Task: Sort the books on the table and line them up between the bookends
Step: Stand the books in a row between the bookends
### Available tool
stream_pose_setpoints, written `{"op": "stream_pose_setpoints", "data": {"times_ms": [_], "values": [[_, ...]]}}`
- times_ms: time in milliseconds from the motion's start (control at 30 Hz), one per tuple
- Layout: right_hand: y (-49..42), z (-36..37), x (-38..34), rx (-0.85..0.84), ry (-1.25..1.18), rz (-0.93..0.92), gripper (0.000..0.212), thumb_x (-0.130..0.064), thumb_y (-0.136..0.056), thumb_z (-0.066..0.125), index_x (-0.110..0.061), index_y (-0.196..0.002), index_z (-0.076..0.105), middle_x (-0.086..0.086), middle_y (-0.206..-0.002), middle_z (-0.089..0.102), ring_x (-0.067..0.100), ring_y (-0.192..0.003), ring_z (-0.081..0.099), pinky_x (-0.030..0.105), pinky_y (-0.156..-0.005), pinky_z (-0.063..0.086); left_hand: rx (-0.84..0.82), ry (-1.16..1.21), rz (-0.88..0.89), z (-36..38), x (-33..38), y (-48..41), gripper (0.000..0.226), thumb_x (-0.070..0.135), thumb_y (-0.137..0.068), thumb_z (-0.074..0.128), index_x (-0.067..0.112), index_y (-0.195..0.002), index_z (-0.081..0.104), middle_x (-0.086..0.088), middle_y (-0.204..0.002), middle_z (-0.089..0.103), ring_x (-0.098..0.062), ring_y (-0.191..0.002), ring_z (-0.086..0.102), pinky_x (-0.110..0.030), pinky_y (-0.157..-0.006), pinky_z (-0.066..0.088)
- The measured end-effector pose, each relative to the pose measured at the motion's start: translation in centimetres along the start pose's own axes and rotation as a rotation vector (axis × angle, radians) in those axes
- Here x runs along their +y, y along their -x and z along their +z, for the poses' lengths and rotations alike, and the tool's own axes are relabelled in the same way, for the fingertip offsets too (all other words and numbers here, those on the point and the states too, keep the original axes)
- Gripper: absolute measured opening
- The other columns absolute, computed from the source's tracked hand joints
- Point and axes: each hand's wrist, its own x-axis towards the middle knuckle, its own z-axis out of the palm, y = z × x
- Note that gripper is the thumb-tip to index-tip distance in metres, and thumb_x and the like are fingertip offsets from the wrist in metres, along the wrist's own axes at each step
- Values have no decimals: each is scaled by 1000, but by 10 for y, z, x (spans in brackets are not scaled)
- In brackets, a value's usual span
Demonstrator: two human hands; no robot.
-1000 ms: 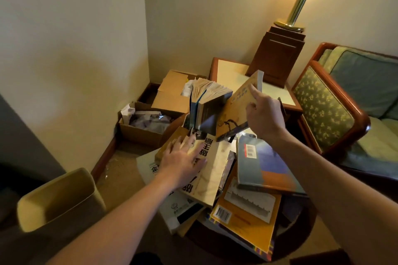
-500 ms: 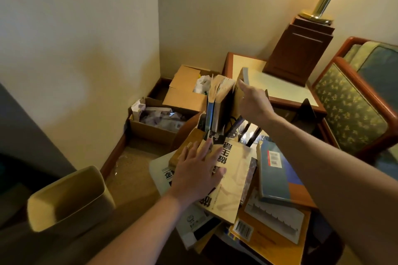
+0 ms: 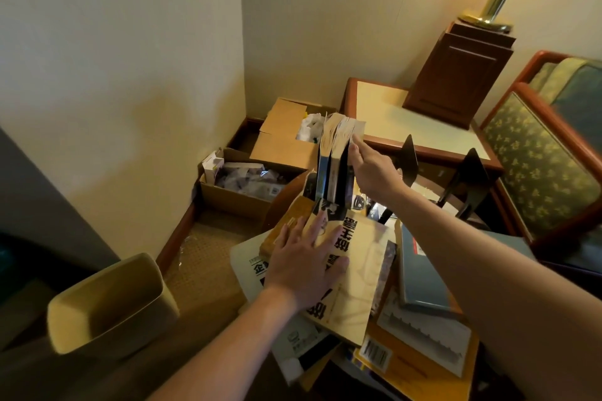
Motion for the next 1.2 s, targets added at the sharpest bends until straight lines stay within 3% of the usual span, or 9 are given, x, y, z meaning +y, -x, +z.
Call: {"op": "stream_pose_setpoints", "data": {"times_ms": [300,467,600,700,800,900,1033,1133,1200], "values": [[6,3,11,48,-107,-5,52,-31,-111,25,-22,-160,11,3,-159,37,25,-147,31,28,-112,24,-26,-1,-10,-1,0,-1,69,73,-96,8,44,-158,2,8,-168,-15,-27,-155,-10,-55,-125,3],[3,3,21,49,-103,9,54,-34,-110,25,-23,-161,10,3,-159,37,27,-146,34,35,-116,26,-47,-9,-27,-2,-1,-3,70,74,-95,8,44,-158,0,12,-166,-21,-24,-154,-13,-54,-125,2],[13,1,24,34,-66,21,54,-32,-111,23,-18,-161,8,5,-162,29,27,-149,25,23,-106,18,-66,-9,-42,-5,0,-3,68,73,-96,11,46,-157,-2,13,-165,-23,-24,-154,-13,-53,-125,0],[30,2,28,34,-101,57,56,-34,-110,27,-17,-160,8,8,-162,30,27,-149,27,30,-114,22,-58,-10,-60,-6,0,-1,66,73,-96,11,49,-156,-1,14,-165,-20,-24,-155,-10,-51,-125,1],[53,0,33,31,-66,52,59,-31,-109,37,-15,-160,11,13,-157,38,30,-141,41,30,-102,37,-54,17,-64,-6,1,0,72,78,-92,6,47,-157,1,16,-165,-18,-22,-155,-8,-49,-125,1],[79,7,48,-17,32,13,65,-29,-105,48,-20,-159,15,6,-157,39,25,-139,44,25,-98,38,-35,115,-78,-7,1,3,73,76,-95,18,42,-159,11,17,-167,-8,-19,-155,-3,-46,-126,2],[109,19,69,-143,168,-9,74,-41,-101,51,-35,-159,6,-4,-166,18,24,-147,31,44,-115,38,35,224,-114,-8,5,25,68,65,-99,36,36,-158,20,19,-166,7,-17,-152,15,-45,-124,12],[125,28,71,-153,140,2,70,-42,-102,49,-29,-159,11,-6,-165,15,21,-151,20,40,-119,31,26,220,-121,-7,6,41,66,62,-100,36,36,-158,20,18,-167,4,-17,-149,19,-44,-123,13],[136,32,68,-169,154,11,69,-45,-102,47,-27,-160,14,-2,-167,10,24,-153,13,45,-122,26,47,250,-135,-4,6,52,65,61,-99,38,37,-157,22,17,-167,4,-14,-148,20,-45,-121,20]]}}
